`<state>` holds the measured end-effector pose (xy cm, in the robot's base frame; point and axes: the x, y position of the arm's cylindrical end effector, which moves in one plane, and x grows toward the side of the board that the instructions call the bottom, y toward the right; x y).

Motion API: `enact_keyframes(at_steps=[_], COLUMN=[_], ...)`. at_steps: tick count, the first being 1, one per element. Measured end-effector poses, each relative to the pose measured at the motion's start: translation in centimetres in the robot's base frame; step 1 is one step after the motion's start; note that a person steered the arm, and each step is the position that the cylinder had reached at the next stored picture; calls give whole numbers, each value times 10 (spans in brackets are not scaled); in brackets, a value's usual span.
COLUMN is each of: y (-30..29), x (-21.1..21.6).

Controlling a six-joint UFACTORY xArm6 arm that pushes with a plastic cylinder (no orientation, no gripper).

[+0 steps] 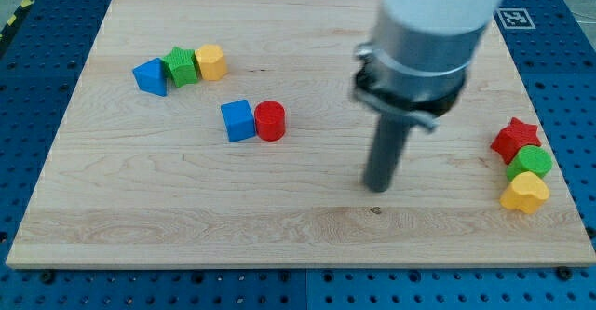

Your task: Move the red circle bottom right to the blue cube

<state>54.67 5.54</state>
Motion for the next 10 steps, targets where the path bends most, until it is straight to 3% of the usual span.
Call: enact_keyframes(at_steps=[1, 3, 6, 8, 9, 10], y=[-97, -168, -111, -226, -225, -166], x=[-7, -42, -75, -83, -114, -122])
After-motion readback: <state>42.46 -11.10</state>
